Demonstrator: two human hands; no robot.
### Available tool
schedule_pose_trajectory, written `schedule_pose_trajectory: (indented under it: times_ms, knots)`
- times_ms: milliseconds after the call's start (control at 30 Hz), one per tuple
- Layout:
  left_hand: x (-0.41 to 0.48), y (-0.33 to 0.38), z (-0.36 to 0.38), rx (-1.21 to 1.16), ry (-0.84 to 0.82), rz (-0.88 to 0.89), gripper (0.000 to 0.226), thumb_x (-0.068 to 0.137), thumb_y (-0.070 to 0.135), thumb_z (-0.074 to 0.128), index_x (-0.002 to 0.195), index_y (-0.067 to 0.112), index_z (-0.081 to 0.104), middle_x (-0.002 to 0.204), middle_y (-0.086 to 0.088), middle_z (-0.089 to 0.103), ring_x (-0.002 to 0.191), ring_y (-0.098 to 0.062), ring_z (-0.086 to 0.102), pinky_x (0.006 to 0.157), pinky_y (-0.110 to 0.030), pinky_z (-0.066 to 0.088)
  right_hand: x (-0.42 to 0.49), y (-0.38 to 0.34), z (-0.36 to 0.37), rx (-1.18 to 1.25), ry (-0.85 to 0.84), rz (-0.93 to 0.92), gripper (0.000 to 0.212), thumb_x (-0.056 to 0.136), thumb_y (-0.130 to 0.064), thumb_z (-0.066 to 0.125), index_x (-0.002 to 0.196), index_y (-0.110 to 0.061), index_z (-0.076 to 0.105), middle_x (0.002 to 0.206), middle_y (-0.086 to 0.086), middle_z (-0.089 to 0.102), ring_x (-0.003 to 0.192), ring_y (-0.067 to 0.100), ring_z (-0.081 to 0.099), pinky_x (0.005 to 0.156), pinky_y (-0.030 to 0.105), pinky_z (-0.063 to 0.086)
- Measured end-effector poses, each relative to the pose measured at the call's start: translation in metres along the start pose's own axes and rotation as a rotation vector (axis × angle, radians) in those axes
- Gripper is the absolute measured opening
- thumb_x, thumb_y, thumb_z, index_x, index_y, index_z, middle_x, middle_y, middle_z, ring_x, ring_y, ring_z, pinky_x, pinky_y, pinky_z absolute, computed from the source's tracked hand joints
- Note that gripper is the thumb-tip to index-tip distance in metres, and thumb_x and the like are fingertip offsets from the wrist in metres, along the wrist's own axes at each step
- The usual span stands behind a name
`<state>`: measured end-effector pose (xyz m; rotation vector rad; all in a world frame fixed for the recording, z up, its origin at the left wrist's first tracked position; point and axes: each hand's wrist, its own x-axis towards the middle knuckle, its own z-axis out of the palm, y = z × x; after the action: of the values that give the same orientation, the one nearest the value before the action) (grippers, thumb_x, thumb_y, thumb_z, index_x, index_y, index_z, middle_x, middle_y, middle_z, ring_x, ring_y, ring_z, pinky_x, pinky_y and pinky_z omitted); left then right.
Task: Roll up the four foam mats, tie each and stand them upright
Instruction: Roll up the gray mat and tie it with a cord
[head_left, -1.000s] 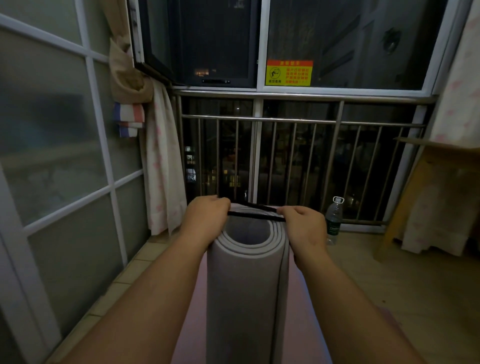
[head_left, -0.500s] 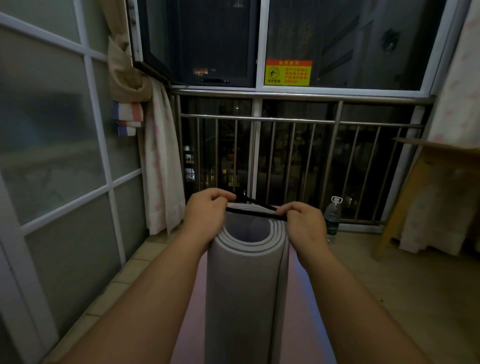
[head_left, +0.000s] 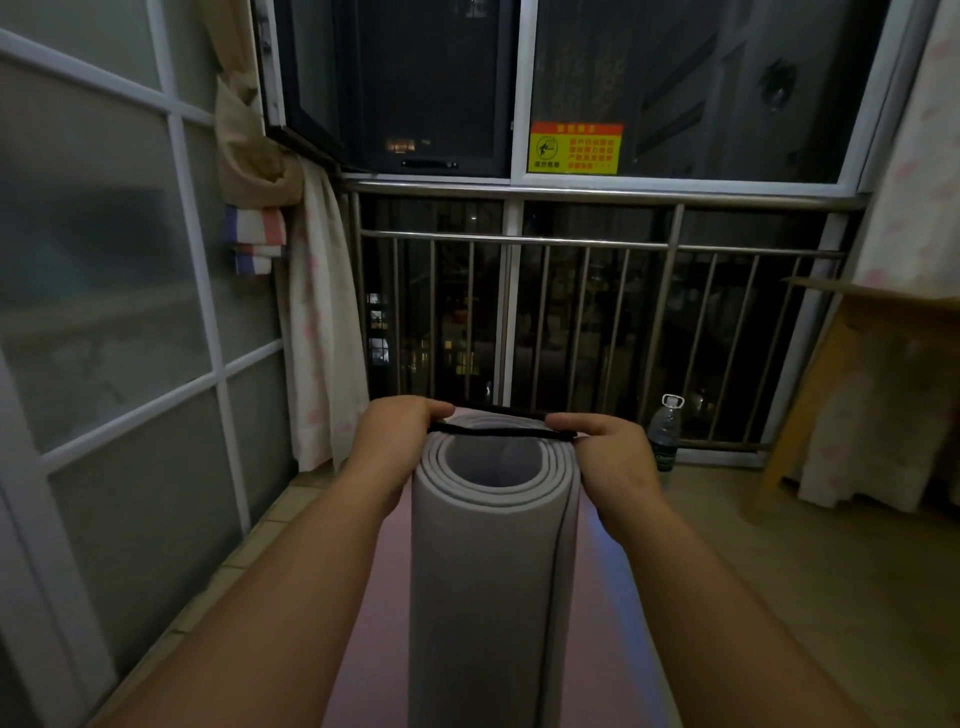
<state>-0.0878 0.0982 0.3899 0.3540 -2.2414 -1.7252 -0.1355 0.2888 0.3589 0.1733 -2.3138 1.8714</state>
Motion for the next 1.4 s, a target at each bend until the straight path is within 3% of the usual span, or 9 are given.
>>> schedule_pose_trajectory:
  times_ms: [133,333,600,700,933,1033,1100,1200,1400]
  knots:
    - [-0.002,0.0,0.004,-0.145,0.021,-0.073,0.04,0.091,0.002,0.037,0.112,0.01,0.071,0.103,-0.011,0.068,0.092,-0.026,0.064,0.093,-0.044,0.053,0.0,-0.001,0.001,-0.015,-0.007,0.017,0.039,0.096,0.006,0.046,0.107,-0.023,0.071,0.097,0.0,0.068,0.085,0.013,0.065,0.064,0.019,0.051]
    - [0.001,-0.002,0.006,-0.202,0.071,-0.079,0.038,0.091,0.005,0.04,0.112,0.012,0.071,0.095,-0.004,0.068,0.09,-0.023,0.064,0.094,-0.044,0.052,-0.001,-0.002,0.002,-0.134,-0.034,-0.071,0.032,0.098,-0.003,0.05,0.122,-0.017,0.067,0.111,-0.001,0.065,0.106,0.018,0.06,0.096,0.034,0.051]
    - [0.003,-0.011,-0.001,-0.314,-0.002,-0.113,0.035,0.088,-0.005,0.045,0.095,0.011,0.075,0.085,-0.006,0.071,0.089,-0.027,0.067,0.093,-0.047,0.054,0.003,0.001,0.002,-0.24,0.078,-0.122,0.024,0.1,-0.013,0.052,0.118,-0.01,0.068,0.096,0.001,0.067,0.087,0.012,0.058,0.066,0.016,0.041]
    - [0.004,-0.015,-0.002,-0.303,-0.037,-0.092,0.033,0.091,-0.007,0.049,0.086,0.015,0.074,0.079,0.0,0.073,0.092,-0.026,0.068,0.092,-0.043,0.054,0.003,0.004,0.006,-0.135,0.06,-0.079,0.024,0.101,-0.013,0.049,0.117,-0.01,0.068,0.091,-0.002,0.066,0.089,0.015,0.062,0.073,0.024,0.049]
    - [0.005,-0.014,0.002,-0.157,-0.002,-0.045,0.029,0.093,0.004,0.055,0.078,0.025,0.068,0.097,-0.011,0.07,0.095,-0.027,0.064,0.092,-0.043,0.052,0.001,0.007,0.015,-0.048,0.068,-0.059,0.019,0.101,-0.016,0.048,0.097,-0.023,0.064,0.088,-0.007,0.065,0.086,0.013,0.062,0.08,0.035,0.054]
    - [0.005,-0.02,0.007,-0.216,0.121,0.142,0.03,0.096,0.004,0.05,0.084,0.025,0.068,0.121,0.007,0.061,0.107,-0.014,0.058,0.092,-0.033,0.048,-0.001,0.01,0.02,0.078,0.065,-0.013,0.025,0.1,-0.014,0.049,0.085,-0.026,0.065,0.086,-0.001,0.068,0.086,0.02,0.065,0.082,0.043,0.057]
    - [0.004,-0.024,0.01,-0.268,0.175,0.247,0.029,0.098,0.004,0.047,0.088,0.022,0.068,0.116,0.012,0.061,0.102,-0.006,0.057,0.083,-0.022,0.047,-0.004,0.013,0.024,0.179,0.042,0.059,0.033,0.098,-0.013,0.049,0.071,-0.025,0.065,0.078,0.008,0.068,0.08,0.03,0.065,0.081,0.052,0.056]
    - [0.005,-0.028,0.015,-0.34,0.16,0.224,0.025,0.099,0.008,0.047,0.094,0.018,0.069,0.099,0.001,0.069,0.091,-0.018,0.065,0.075,-0.031,0.054,-0.003,0.02,0.028,0.314,0.021,0.157,0.042,0.092,-0.016,0.048,0.055,-0.026,0.065,0.071,0.009,0.062,0.077,0.033,0.057,0.088,0.062,0.05]
    - [0.008,-0.026,0.018,-0.455,0.08,0.177,0.027,0.102,0.008,0.041,0.092,0.018,0.064,0.087,-0.008,0.067,0.081,-0.026,0.063,0.073,-0.04,0.054,-0.009,0.014,0.021,0.412,0.126,-0.024,0.021,0.1,-0.007,0.05,0.099,-0.015,0.069,0.101,-0.01,0.069,0.092,0.014,0.067,0.078,0.032,0.058]
